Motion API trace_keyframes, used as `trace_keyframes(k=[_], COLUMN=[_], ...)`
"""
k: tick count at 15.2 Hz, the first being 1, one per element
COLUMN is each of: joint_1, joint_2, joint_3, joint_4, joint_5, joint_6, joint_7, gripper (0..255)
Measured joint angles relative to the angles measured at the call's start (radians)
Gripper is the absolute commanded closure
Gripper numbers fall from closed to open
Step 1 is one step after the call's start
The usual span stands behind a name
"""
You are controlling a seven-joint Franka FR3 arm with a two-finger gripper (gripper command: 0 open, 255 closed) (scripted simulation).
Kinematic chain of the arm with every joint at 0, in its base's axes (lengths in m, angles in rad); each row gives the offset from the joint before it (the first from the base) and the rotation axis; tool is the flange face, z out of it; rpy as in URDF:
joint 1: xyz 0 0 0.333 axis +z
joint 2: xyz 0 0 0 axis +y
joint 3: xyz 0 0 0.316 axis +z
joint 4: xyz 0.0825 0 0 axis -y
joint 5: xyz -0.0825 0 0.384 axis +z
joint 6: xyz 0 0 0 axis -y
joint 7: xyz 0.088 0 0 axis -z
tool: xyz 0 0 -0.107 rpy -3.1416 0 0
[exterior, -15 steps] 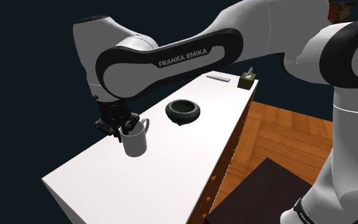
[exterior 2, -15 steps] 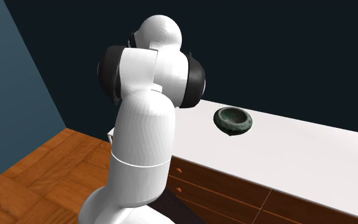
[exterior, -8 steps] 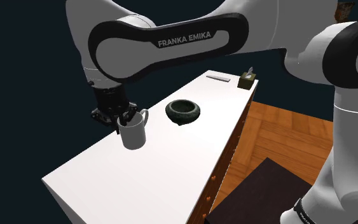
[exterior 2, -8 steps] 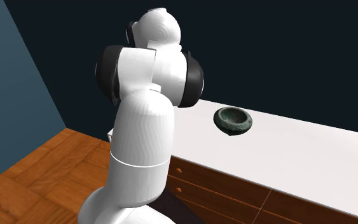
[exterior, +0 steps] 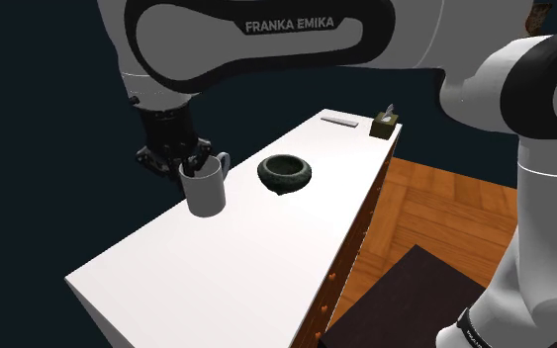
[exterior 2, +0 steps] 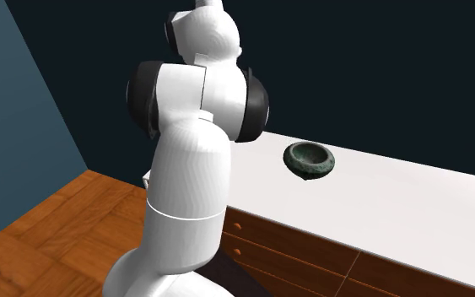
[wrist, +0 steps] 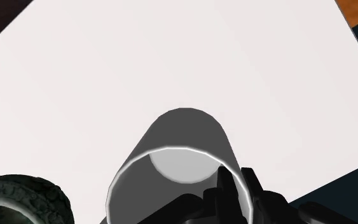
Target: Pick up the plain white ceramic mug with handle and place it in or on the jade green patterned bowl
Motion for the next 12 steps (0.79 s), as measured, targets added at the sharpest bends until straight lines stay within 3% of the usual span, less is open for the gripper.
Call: trace_keyframes(k=[5, 12], joint_1=[0.006, -0.142], joint_2=[0.004, -0.109], joint_3=[0.0, -0.028], joint_4=[0.066, -0.067], joint_5=[-0.001, 0.065], joint_6=[-0.06, -0.011], joint_7=[-0.013, -0.16], gripper=[255, 255])
